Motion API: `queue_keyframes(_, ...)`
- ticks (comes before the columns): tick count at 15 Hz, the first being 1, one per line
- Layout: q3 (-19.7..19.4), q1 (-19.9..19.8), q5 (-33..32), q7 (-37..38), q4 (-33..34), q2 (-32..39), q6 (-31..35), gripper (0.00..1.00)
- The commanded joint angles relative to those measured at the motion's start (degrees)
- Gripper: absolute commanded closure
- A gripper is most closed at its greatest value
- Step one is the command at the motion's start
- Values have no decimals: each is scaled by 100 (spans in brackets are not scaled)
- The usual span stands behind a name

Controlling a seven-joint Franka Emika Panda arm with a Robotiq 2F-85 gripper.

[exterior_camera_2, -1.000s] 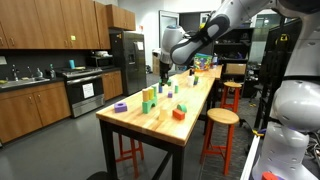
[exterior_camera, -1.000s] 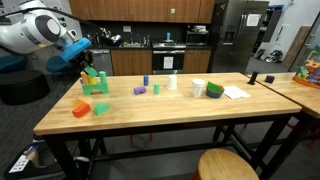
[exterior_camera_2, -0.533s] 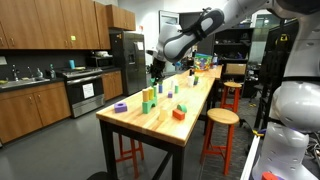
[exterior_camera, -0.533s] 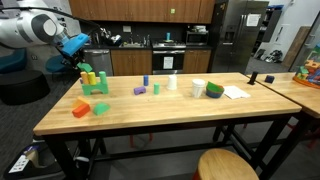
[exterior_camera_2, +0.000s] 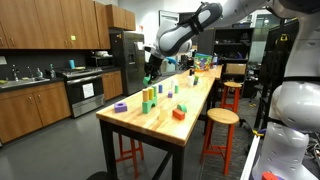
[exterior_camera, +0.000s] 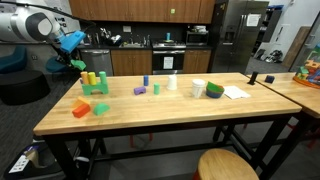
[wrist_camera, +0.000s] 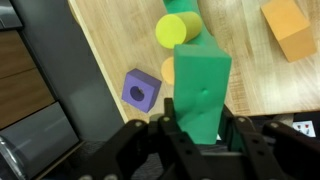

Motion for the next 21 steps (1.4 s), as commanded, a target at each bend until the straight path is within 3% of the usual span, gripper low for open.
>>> queue_keyframes(1, 53, -49, -7, 9, 5, 2, -4, 59)
queue_keyframes(2, 54, -49, -7, 1, 5, 2, -4, 84)
queue_keyframes(4, 58, -13, 130, -240, 134, 23, -599, 84)
queue_keyframes(9, 59, 24, 1375, -1659, 551, 43, -2563, 84)
queue_keyframes(11, 23, 17, 1322, -1716, 874, 171, -3521, 84)
queue_keyframes(12, 102, -57, 1057, -1488, 951, 200, -3668, 84)
queue_keyframes(13, 116, -49, 1223, -1547, 645, 42, -3248, 59)
queue_keyframes(18, 123, -81, 1147, -1541, 812, 145, -3542, 59)
queue_keyframes(19, 125, -82, 1147, -1541, 818, 159, -3543, 84)
queue_keyframes(21, 118, -90, 1225, -1567, 718, 135, -3516, 84)
